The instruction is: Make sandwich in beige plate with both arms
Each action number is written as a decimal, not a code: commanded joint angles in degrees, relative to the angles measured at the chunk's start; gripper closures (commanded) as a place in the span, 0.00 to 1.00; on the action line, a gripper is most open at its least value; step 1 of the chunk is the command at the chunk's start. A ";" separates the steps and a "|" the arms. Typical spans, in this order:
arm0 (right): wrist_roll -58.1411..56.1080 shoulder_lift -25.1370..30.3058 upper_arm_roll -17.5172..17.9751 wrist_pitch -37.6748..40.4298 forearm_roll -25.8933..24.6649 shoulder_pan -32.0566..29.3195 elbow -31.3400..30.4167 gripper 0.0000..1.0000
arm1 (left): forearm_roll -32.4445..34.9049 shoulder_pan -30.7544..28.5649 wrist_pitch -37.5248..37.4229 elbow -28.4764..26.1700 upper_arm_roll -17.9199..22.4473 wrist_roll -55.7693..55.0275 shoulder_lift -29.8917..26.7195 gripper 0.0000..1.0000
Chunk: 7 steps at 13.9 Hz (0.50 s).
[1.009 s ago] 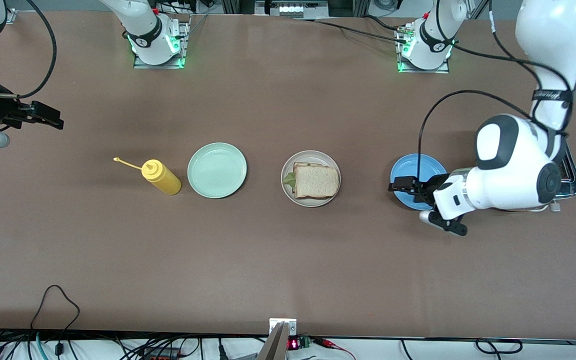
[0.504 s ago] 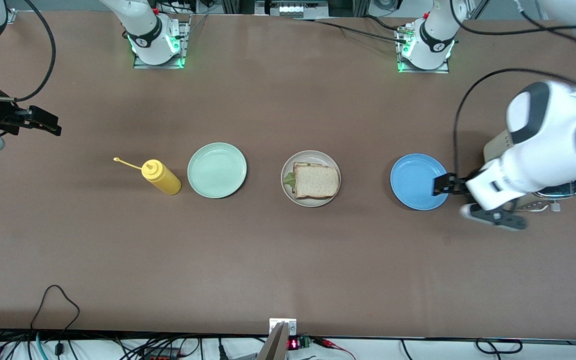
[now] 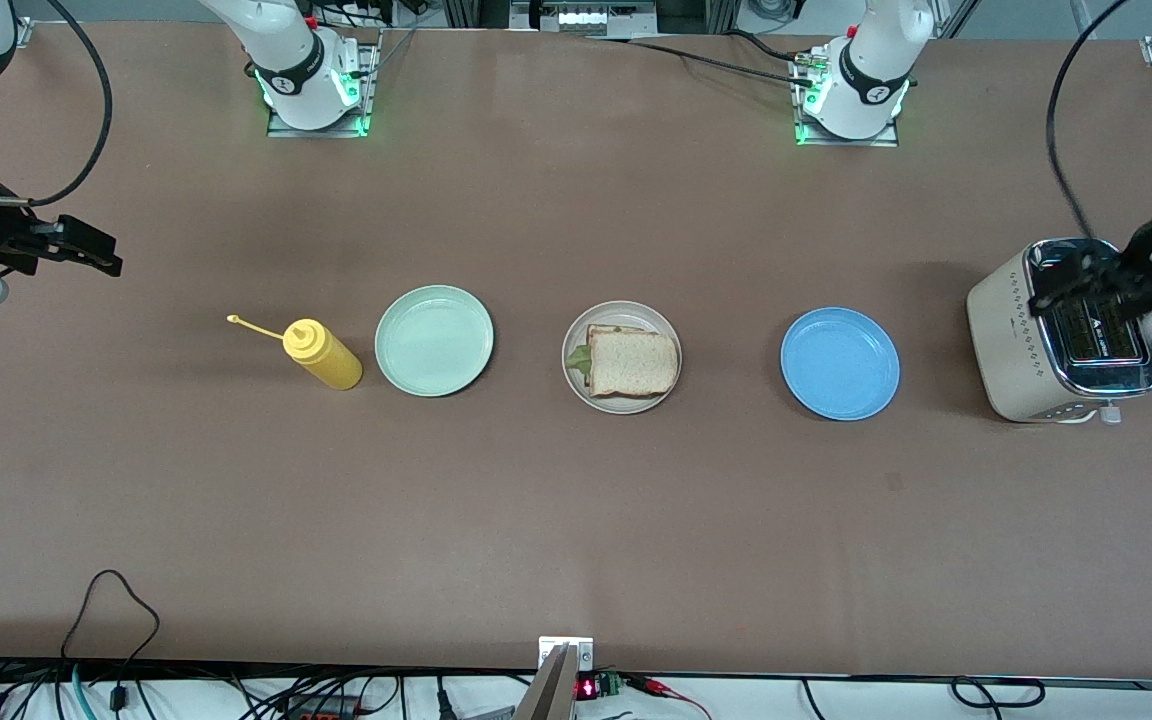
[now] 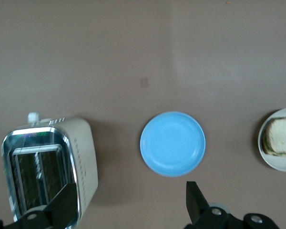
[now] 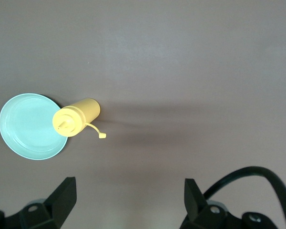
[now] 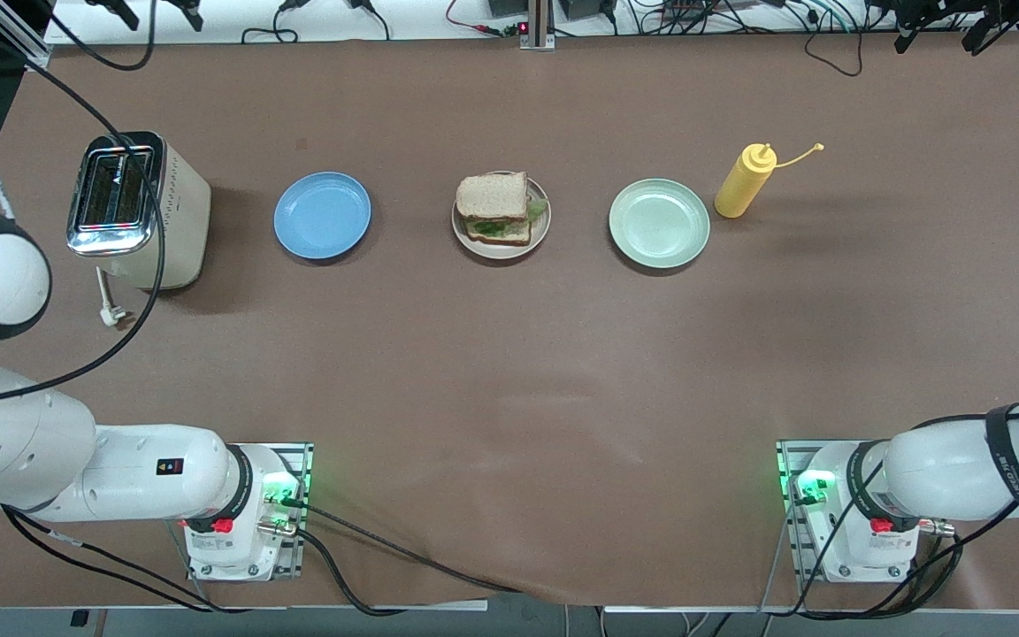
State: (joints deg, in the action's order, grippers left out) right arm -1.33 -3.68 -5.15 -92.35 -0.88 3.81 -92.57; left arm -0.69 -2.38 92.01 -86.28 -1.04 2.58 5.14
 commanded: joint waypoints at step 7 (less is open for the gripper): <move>-0.42 0.60 0.67 -0.55 0.27 0.41 -0.59 0.00 | 0.51 0.01 -1.04 -10.83 -0.89 -4.60 -8.82 0.00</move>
State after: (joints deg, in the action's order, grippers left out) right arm -1.38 -3.68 -4.50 -92.42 -0.87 4.24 -92.57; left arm -0.69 -2.10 90.81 -93.64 -1.94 -1.87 -0.47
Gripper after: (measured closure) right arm 0.000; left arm 0.000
